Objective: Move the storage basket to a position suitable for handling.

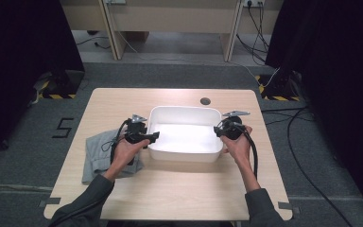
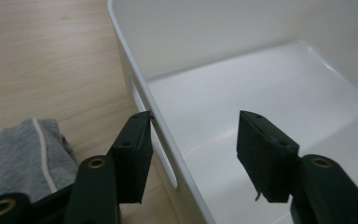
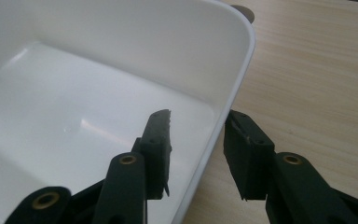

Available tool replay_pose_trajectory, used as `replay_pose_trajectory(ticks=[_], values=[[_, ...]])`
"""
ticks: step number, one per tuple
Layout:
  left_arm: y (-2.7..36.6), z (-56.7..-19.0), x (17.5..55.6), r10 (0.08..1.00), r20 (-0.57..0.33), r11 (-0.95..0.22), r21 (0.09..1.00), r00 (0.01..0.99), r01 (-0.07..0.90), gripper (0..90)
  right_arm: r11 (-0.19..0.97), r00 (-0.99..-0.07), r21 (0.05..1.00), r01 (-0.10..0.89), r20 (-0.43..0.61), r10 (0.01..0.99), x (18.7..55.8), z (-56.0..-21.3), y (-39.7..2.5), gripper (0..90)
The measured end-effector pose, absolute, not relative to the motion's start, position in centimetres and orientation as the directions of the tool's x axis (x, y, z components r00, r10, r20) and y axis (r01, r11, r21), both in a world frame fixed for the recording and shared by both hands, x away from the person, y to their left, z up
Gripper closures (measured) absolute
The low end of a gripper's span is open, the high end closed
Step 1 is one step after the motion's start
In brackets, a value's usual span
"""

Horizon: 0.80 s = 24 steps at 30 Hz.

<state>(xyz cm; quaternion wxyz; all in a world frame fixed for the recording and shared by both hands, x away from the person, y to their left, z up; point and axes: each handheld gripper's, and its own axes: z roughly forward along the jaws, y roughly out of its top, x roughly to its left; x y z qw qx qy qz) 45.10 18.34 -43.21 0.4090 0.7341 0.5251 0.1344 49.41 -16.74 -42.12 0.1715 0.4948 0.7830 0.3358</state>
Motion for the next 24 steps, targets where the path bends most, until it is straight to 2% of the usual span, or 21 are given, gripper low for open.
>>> replay_pose_trajectory(ticks=[2,6,16,21,24], values=[[19.1,-42.8,44.7,0.858,-0.287,-0.074,0.752,0.427,0.655,38.2,0.229,-0.433,0.718,0.657,0.111,0.895,49.0,-41.8,-17.1,45.2],[20.4,-42.2,43.2,0.828,-0.348,-0.022,0.763,0.44,0.646,35.3,0.193,-0.458,0.764,0.616,0.147,0.877,47.4,-40.4,-17.7,38.4],[22.4,-41.1,40.0,0.84,-0.275,-0.083,0.787,0.468,0.612,31.8,0.21,-0.513,0.784,0.584,0.156,0.844,42.8,-39.2,-18.1,33.8],[23.9,-41.6,39.1,0.865,-0.23,-0.106,0.785,0.447,0.61,31.5,0.201,-0.52,0.798,0.567,0.158,0.839,40.6,-39.3,-19.1,33.2],[25.2,-42.4,39.0,0.875,-0.243,-0.085,0.774,0.419,0.627,31.5,0.199,-0.522,0.798,0.569,0.163,0.837,39.4,-39.5,-19.8,32.8]])
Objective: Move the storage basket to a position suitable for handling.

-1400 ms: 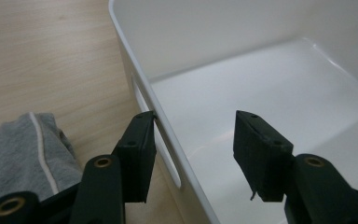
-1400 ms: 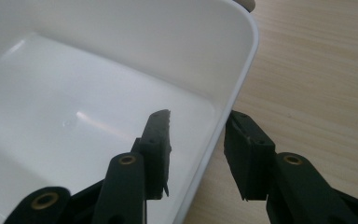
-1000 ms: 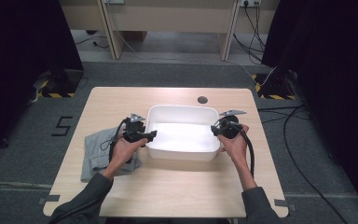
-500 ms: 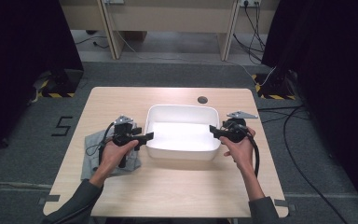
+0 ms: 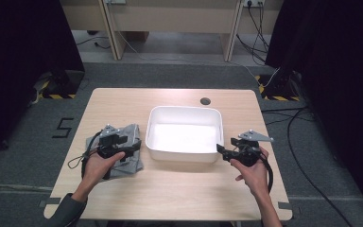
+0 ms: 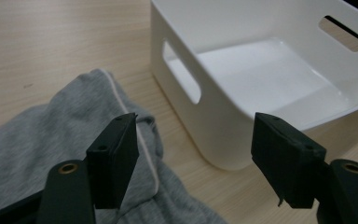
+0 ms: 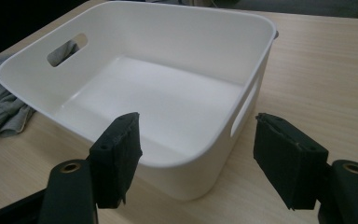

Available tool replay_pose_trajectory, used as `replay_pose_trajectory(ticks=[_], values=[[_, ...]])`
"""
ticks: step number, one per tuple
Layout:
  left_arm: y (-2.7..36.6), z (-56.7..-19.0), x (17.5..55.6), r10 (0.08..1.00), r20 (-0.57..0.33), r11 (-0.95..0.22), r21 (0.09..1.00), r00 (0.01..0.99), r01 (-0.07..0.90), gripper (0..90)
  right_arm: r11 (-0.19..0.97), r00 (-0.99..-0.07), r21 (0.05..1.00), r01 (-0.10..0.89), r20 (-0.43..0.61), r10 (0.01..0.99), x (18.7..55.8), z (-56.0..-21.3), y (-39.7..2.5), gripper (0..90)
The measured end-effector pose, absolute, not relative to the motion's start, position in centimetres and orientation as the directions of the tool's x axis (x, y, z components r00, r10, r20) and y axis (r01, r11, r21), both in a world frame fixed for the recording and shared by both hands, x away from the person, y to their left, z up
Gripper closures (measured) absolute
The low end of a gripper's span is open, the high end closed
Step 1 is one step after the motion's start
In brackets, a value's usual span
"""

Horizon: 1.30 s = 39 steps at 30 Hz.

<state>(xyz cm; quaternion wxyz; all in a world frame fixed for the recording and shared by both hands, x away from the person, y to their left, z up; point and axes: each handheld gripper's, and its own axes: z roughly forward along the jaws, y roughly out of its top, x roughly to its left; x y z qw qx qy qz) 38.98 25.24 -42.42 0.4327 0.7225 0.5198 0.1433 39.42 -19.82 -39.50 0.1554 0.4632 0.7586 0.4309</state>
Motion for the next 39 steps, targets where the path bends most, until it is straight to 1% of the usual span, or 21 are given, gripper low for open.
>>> replay_pose_trajectory(ticks=[3,6,8,10,13,16,18,22,27,35,39], values=[[26.5,-43.2,38.9,0.876,-0.28,-0.048,0.76,0.393,0.648,31.2,0.191,-0.515,0.797,0.573,0.17,0.84,38.2,-40.0,-20.7,32.8],[27.8,-44.1,38.9,0.906,-0.239,-0.051,0.757,0.349,0.652,31.1,0.199,-0.496,0.796,0.572,0.143,0.856,37.2,-40.9,-21.3,32.8],[28.4,-44.6,39.1,0.922,-0.215,-0.052,0.754,0.321,0.655,31.2,0.202,-0.495,0.789,0.58,0.145,0.857,36.6,-41.7,-21.5,32.7],[29.0,-45.4,39.3,0.94,-0.173,-0.068,0.749,0.293,0.66,31.3,0.197,-0.493,0.783,0.59,0.156,0.856,36.0,-42.4,-21.6,32.7],[29.8,-46.7,39.7,0.953,-0.158,-0.063,0.73,0.258,0.681,31.3,0.209,-0.492,0.783,0.586,0.139,0.86,35.3,-43.4,-21.8,32.6],[30.1,-48.0,39.9,0.963,-0.119,-0.088,0.711,0.242,0.698,31.6,0.19,-0.484,0.78,0.596,0.159,0.861,34.8,-44.2,-22.0,32.7],[30.0,-48.6,39.8,0.962,-0.125,-0.084,0.709,0.242,0.7,31.8,0.184,-0.48,0.777,0.602,0.168,0.861,34.8,-44.8,-21.9,32.7],[29.1,-48.9,38.8,0.966,-0.059,-0.136,0.715,0.253,0.686,34.4,0.213,-0.486,0.766,0.606,0.144,0.862,34.8,-45.3,-21.6,32.7],[28.7,-48.9,37.2,0.959,-0.077,-0.137,0.716,0.272,0.685,35.7,0.226,-0.496,0.759,0.611,0.144,0.857,34.6,-45.5,-21.0,32.7],[27.4,-48.9,32.4,0.954,-0.074,-0.146,0.731,0.291,0.666,35.4,0.252,-0.51,0.746,0.616,0.134,0.85,34.1,-46.2,-20.2,32.7],[26.6,-48.8,30.1,0.945,-0.077,-0.163,0.734,0.319,0.659,35.3,0.261,-0.521,0.742,0.618,0.138,0.843,33.8,-46.4,-19.7,32.7]])
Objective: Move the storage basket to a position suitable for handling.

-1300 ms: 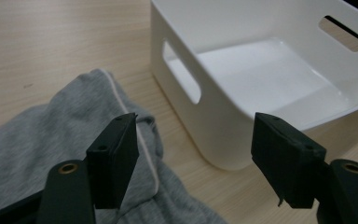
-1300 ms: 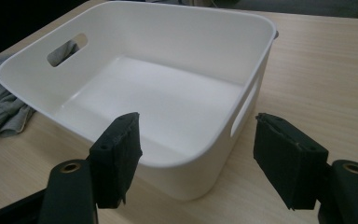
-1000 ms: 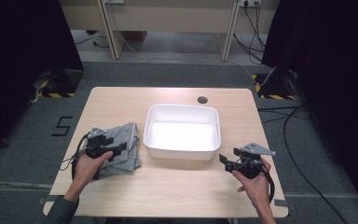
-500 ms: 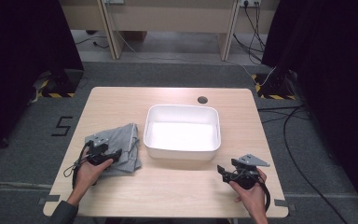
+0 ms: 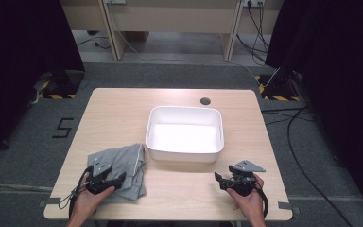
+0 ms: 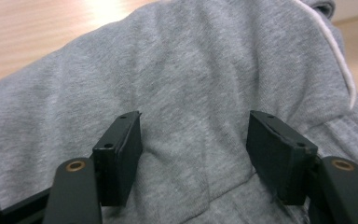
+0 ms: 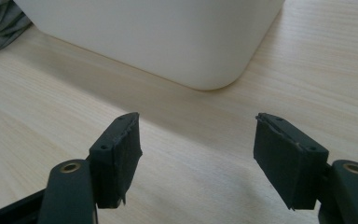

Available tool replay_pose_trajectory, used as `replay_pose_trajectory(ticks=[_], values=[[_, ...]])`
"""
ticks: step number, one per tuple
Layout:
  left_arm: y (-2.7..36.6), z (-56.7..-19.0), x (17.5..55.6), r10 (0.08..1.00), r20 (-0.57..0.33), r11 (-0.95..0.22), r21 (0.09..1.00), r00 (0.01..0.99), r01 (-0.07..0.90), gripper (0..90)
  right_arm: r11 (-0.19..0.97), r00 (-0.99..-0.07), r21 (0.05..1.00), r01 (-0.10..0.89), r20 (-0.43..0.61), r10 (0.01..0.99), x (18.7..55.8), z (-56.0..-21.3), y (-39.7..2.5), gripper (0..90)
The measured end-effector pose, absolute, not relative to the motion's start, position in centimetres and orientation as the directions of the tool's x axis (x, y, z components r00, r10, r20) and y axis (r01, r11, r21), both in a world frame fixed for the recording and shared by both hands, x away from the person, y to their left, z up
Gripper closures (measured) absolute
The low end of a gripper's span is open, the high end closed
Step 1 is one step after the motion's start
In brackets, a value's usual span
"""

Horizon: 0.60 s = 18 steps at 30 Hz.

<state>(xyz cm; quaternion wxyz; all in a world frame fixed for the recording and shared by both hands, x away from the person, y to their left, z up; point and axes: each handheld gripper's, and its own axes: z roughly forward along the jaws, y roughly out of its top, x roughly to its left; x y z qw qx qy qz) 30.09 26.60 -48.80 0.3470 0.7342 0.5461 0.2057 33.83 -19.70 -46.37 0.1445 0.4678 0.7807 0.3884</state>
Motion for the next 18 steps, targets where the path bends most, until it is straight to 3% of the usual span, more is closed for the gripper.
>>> replay_pose_trajectory(ticks=[8,18], values=[[24.4,-48.6,26.4,0.918,-0.092,-0.2,0.733,0.386,0.65,35.0,0.28,-0.54,0.737,0.615,0.136,0.83,33.5,-46.5,-18.9,32.7],[21.3,-48.2,25.8,0.884,-0.107,-0.247,0.718,0.455,0.651,34.0,0.302,-0.57,0.73,0.614,0.145,0.809,33.0,-46.7,-17.6,32.4]])
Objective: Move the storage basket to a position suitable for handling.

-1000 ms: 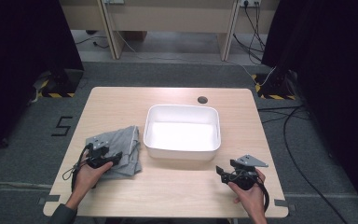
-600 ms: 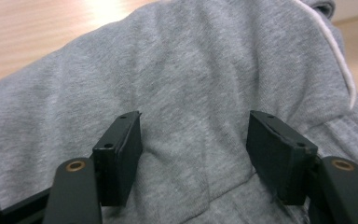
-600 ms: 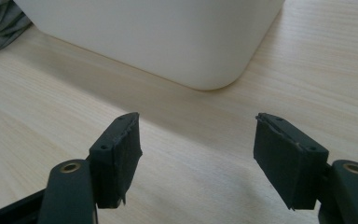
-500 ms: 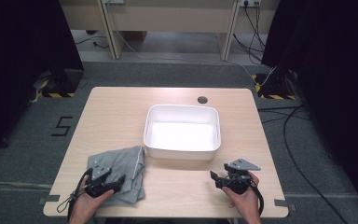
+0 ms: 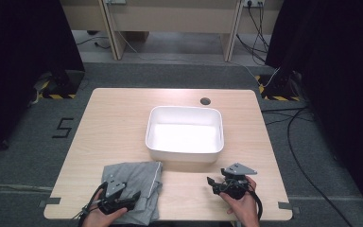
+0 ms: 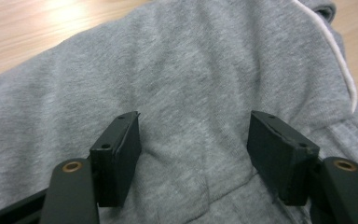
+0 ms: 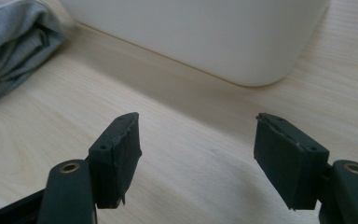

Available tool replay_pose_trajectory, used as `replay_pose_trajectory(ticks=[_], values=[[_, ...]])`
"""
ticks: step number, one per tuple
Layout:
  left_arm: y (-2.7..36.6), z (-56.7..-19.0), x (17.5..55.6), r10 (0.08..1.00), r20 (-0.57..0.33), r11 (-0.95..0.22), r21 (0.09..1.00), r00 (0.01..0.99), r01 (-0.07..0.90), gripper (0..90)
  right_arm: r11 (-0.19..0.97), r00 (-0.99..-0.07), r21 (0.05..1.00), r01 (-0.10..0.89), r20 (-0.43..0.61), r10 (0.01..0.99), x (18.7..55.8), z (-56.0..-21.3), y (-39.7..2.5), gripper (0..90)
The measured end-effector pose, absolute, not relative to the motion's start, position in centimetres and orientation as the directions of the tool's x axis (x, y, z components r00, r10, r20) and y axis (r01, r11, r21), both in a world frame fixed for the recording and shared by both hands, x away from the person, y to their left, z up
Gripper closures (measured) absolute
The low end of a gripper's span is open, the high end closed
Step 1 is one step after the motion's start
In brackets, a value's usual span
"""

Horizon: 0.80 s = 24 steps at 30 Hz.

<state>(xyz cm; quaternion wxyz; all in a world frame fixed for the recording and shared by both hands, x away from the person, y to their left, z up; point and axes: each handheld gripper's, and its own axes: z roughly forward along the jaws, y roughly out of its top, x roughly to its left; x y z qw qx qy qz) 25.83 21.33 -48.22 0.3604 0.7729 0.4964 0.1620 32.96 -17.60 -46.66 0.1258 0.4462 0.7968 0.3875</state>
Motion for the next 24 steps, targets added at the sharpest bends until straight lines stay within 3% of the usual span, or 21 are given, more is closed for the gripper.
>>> replay_pose_trajectory(ticks=[18,24], values=[[12.4,-47.8,27.9,0.784,-0.122,-0.359,0.71,0.608,0.606,32.8,0.317,-0.605,0.746,0.586,0.143,0.783,32.3,-46.1,-17.1,31.5],[13.1,-47.3,28.3,0.752,-0.22,-0.307,0.718,0.622,0.625,25.9,0.31,-0.606,0.749,0.586,0.151,0.781,32.1,-46.0,-16.9,31.4]])
